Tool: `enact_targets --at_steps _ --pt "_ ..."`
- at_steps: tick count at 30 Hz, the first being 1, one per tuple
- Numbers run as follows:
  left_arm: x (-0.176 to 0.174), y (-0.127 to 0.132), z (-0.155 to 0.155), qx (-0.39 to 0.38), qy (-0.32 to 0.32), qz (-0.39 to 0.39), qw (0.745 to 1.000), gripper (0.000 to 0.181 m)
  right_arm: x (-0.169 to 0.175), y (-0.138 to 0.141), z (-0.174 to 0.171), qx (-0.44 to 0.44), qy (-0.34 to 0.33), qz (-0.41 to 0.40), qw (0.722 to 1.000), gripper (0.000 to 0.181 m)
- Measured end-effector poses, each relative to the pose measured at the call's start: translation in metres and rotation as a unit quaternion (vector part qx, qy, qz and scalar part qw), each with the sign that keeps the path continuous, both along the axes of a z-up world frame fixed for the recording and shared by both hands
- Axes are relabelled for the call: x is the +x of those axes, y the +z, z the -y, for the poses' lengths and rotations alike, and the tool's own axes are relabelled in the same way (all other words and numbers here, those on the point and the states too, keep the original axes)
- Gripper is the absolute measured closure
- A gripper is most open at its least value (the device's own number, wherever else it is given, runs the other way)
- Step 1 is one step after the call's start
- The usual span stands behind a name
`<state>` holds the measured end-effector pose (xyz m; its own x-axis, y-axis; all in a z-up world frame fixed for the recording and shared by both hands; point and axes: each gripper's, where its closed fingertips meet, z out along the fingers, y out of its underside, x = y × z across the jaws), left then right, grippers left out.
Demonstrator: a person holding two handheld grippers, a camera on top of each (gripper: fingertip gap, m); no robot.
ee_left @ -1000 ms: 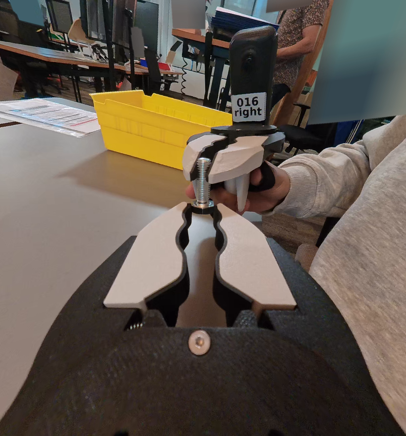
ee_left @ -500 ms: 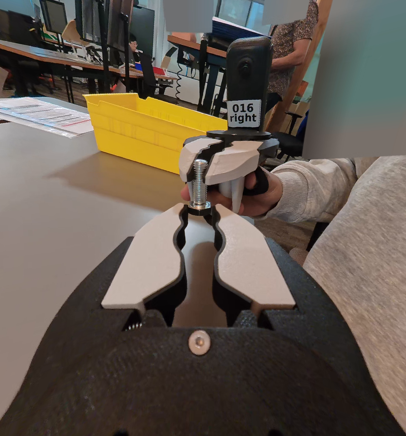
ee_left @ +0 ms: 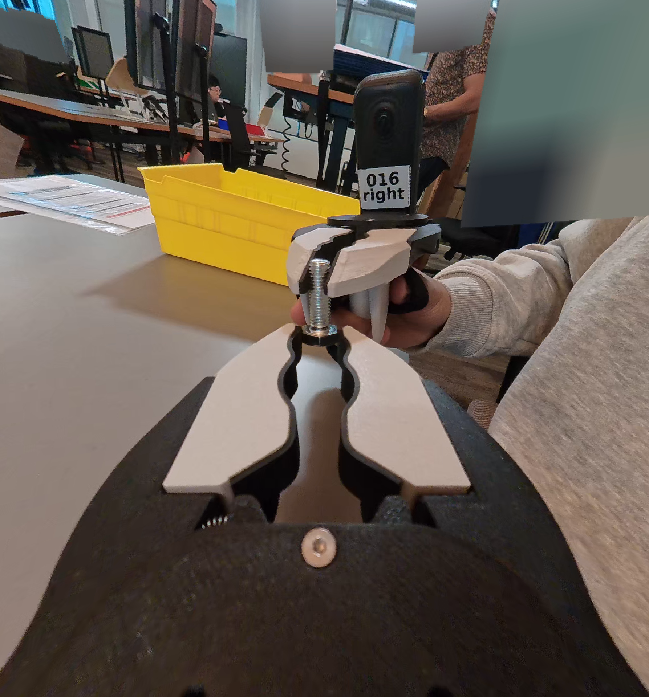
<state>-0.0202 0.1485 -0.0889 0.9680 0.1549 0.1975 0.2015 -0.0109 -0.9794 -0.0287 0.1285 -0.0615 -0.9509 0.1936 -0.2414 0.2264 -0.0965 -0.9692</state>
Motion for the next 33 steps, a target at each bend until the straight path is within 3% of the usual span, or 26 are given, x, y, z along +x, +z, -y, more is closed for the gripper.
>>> enact_targets --at_steps 10,15,23,28,33 --pt "0.0 0.004 0.001 0.012 0.0 -0.017 1.0 0.163 0.001 0.003 0.0 -0.005 -0.002 -0.011 1.0 0.171" --pt "-0.002 0.01 0.006 0.029 0.002 -0.017 0.999 0.163 -0.006 0.011 -0.008 -0.034 -0.019 -0.004 0.999 0.157" --pt "-0.005 0.022 0.012 0.05 0.02 -0.017 0.998 0.163 0.003 0.009 -0.002 -0.025 0.006 -0.014 1.0 0.159" --pt "-0.001 0.058 0.04 0.089 0.059 -0.019 0.994 0.163 -0.004 0.004 -0.005 -0.005 -0.015 -0.02 1.0 0.159" --pt "0.005 0.069 0.106 0.076 0.159 -0.041 0.984 0.163 -0.01 -0.006 0.012 0.064 -0.027 -0.064 0.996 0.159"
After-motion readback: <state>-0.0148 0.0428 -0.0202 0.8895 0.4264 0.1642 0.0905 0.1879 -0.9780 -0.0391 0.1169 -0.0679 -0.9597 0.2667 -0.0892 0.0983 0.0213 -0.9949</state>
